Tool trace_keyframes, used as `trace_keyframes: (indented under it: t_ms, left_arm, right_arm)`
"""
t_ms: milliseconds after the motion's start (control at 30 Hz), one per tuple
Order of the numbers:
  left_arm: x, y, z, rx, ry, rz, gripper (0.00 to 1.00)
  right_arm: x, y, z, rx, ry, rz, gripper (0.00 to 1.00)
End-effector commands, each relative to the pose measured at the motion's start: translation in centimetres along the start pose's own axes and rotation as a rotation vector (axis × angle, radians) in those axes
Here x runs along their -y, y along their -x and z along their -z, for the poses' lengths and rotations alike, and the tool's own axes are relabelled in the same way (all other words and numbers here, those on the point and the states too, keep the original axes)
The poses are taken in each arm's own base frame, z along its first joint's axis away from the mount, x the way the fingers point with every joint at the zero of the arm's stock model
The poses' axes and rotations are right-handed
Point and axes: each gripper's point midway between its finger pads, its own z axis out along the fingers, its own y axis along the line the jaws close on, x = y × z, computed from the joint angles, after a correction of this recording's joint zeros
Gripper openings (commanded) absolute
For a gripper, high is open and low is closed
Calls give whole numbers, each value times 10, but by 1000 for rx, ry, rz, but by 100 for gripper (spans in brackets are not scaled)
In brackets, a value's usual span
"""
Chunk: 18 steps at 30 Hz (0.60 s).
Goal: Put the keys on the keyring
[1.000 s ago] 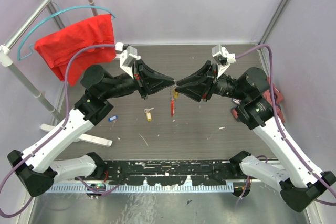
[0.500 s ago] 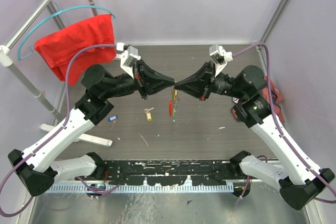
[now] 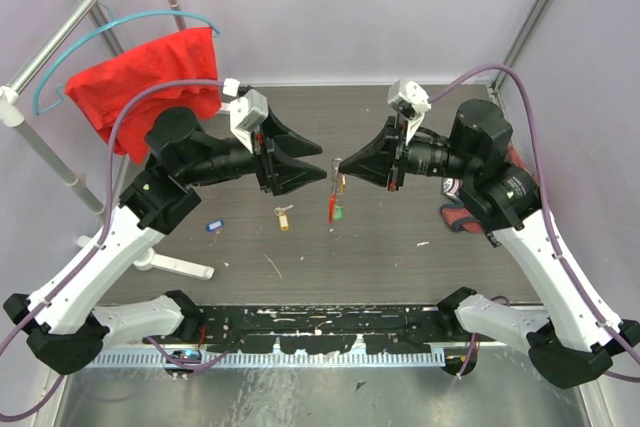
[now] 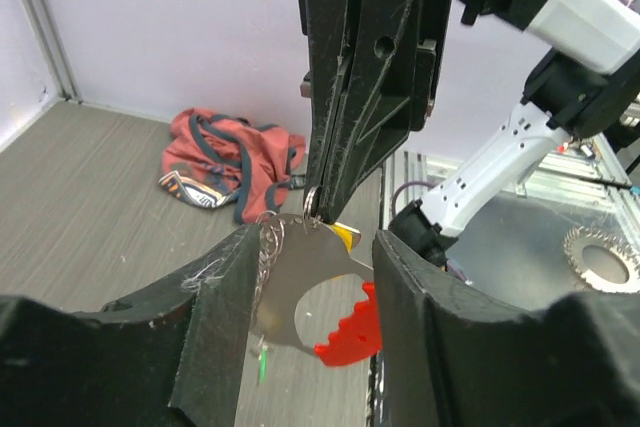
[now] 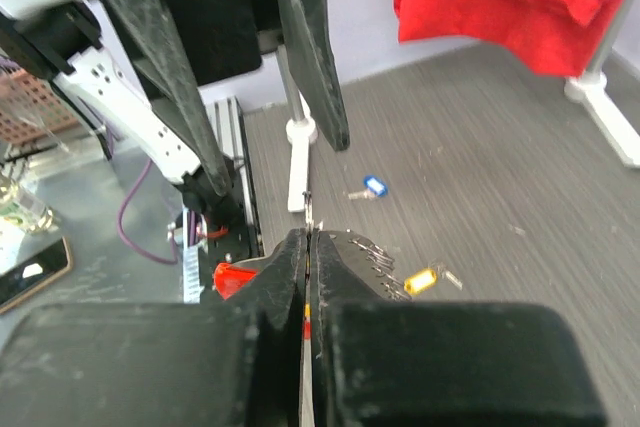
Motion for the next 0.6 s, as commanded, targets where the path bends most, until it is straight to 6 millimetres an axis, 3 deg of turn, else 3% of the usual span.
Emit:
trace_keyframes:
  t_ms: [0, 133, 267, 567]
  left_arm:
    - [4, -20, 15, -133, 7, -49, 57]
    - [3, -30, 19, -179, 10, -54, 61]
    - [4, -33, 23, -177, 19, -56, 60]
    - [21, -37, 30, -173, -57, -71, 40]
  right_arm:
    - [-3, -15, 6, -129, -41, 21, 1]
    - [-13, -33, -12, -263, -74, 39, 1]
    - [-17, -32, -17, -328, -109, 67, 1]
    - [-22, -40, -18, -472, -90, 134, 1]
